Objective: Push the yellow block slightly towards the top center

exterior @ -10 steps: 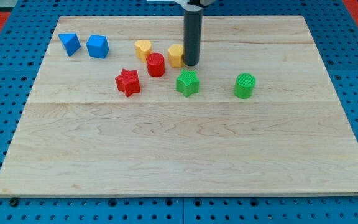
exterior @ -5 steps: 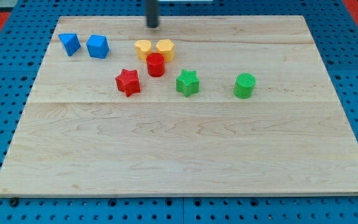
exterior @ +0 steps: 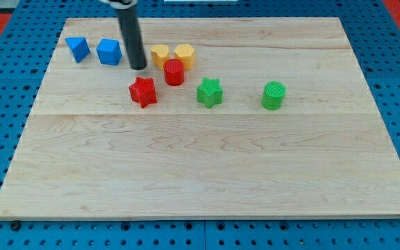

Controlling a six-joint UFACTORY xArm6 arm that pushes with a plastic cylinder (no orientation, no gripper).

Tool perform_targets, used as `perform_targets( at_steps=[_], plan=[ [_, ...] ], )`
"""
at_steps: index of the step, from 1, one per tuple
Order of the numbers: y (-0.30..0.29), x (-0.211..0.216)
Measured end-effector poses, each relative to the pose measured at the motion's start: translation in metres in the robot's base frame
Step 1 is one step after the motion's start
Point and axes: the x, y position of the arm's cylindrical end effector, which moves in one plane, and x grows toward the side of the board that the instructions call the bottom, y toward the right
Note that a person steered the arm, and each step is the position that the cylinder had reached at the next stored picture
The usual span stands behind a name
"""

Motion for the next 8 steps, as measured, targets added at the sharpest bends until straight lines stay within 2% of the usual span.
perform_targets(
  at_steps=[1, 3, 5, 8],
  plan=[
    [0.028, -0.015],
    [0.03, -0.014],
    [0.034, 0.012],
    [0.068, -0.019]
  ],
)
